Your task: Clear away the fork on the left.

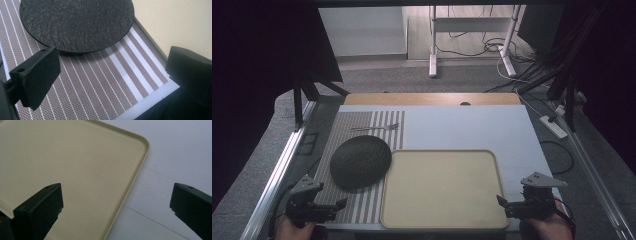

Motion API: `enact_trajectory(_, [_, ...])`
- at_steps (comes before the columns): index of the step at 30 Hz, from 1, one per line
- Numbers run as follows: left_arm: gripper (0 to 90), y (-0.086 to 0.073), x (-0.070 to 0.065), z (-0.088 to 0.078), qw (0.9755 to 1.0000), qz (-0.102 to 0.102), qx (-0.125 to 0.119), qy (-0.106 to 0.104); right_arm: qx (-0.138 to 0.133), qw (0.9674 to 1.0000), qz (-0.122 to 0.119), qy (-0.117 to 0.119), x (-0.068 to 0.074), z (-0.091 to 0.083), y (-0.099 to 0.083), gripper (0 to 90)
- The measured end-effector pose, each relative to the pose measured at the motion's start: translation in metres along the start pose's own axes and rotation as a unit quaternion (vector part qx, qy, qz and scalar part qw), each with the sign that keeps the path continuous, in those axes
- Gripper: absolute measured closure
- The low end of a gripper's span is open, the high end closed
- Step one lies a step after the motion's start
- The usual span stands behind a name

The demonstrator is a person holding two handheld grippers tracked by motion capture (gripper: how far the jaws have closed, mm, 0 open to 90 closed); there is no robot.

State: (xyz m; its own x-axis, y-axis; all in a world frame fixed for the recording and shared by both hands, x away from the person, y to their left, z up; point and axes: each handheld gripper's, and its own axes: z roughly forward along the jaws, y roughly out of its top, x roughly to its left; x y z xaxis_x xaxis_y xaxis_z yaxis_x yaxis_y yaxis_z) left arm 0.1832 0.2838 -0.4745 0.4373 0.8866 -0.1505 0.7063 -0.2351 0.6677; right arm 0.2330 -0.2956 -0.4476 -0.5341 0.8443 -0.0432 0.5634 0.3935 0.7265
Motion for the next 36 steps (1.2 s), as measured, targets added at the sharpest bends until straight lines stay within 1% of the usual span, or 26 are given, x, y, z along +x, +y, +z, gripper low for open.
enact_trajectory(3, [0.9,0.0,0.001,0.0,1.0,-0.004,-0.001,-0.005,-0.004,1.0,-0.003,0.002,0.0,-0.001,0.0,0.0])
enact_trajectory(7, [1.0,0.0,0.002,0.0,0.9999,-0.007,0.0,-0.008,-0.002,1.0,-0.007,0.002,0.001,-0.001,0.0,0.0])
enact_trajectory(14, [0.9,0.0,0.002,0.001,0.9999,-0.006,0.004,-0.008,-0.001,1.0,-0.008,0.004,0.001,-0.001,0.0,0.0])
enact_trajectory(19, [0.9,0.001,0.003,0.001,0.9999,-0.007,0.006,-0.012,0.001,0.9999,-0.01,0.006,0.001,0.0,0.0,0.0])
enact_trajectory(25, [0.4,0.003,0.003,0.004,0.9996,-0.006,0.019,-0.019,0.003,0.9999,-0.012,0.007,0.001,0.0,0.0,0.0])
enact_trajectory(28, [0.0,0.003,0.003,0.005,0.9996,-0.003,0.021,-0.02,0.003,0.9999,-0.013,0.006,0.002,0.0,0.0,0.0])
enact_trajectory(32, [0.0,0.005,0.005,0.006,0.9998,0.005,0.011,-0.017,0.004,0.9999,-0.014,0.005,0.002,0.001,0.0,0.0])
enact_trajectory(35, [0.0,0.008,0.006,0.008,0.9997,0.016,0.01,-0.017,0.004,0.9999,-0.016,0.005,0.002,0.001,0.0,0.0])
enact_trajectory(36, [0.0,0.009,0.006,0.01,0.9996,0.022,0.01,-0.015,0.005,0.9998,-0.016,0.006,0.002,0.001,0.0,0.0])
